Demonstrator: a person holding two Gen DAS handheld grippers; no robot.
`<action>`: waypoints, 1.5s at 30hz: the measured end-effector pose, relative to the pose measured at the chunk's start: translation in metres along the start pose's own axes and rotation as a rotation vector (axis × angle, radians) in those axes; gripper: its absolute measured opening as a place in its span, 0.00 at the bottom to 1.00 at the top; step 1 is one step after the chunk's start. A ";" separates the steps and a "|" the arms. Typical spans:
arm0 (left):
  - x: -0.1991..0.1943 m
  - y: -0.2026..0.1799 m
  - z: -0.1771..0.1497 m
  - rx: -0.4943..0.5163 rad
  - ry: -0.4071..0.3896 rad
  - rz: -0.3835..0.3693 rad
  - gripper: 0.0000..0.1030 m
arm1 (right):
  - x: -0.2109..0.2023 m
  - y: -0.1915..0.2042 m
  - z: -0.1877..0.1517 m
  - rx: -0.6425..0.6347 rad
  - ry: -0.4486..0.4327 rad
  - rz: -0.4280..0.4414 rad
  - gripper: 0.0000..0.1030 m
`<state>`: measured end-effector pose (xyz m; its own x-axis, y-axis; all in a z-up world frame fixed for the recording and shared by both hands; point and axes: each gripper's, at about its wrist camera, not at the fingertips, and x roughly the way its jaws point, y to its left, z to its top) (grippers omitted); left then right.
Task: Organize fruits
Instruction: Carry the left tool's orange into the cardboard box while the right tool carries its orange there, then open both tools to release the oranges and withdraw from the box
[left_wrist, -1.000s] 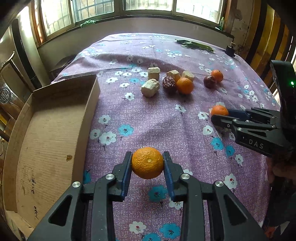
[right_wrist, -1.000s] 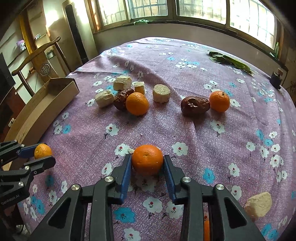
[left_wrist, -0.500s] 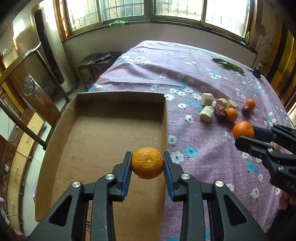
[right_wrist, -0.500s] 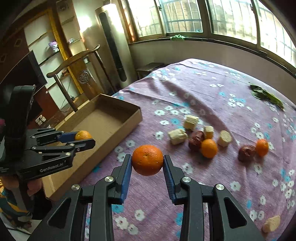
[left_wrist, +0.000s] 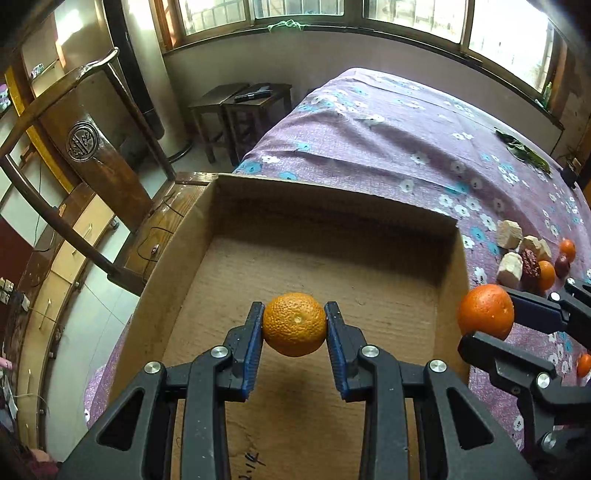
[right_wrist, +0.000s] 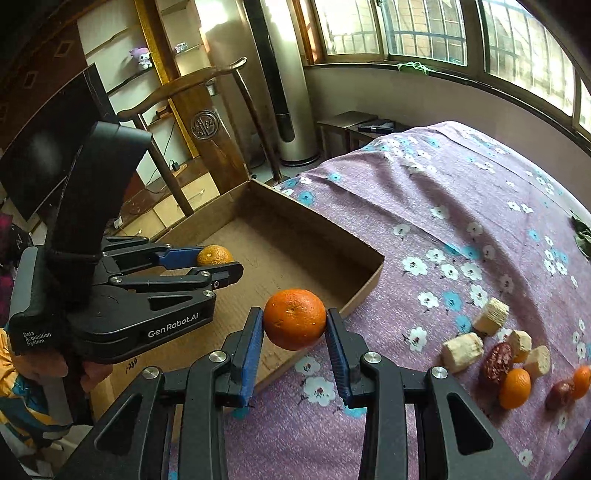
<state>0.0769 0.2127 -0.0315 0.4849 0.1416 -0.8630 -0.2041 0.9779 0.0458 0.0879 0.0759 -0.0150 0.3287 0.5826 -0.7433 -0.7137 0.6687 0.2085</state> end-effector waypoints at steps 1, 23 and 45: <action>0.003 0.001 0.001 -0.005 0.005 0.003 0.30 | 0.005 0.002 0.002 -0.005 0.008 0.003 0.36; 0.022 0.013 0.003 -0.048 0.012 0.067 0.64 | 0.060 0.021 0.013 -0.104 0.100 -0.047 0.40; -0.066 -0.085 -0.031 0.064 -0.163 -0.072 0.80 | -0.125 -0.066 -0.103 0.134 -0.024 -0.341 0.79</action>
<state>0.0356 0.1156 0.0058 0.6286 0.0885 -0.7727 -0.1120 0.9935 0.0227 0.0301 -0.0886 -0.0015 0.5492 0.3256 -0.7696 -0.4742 0.8798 0.0339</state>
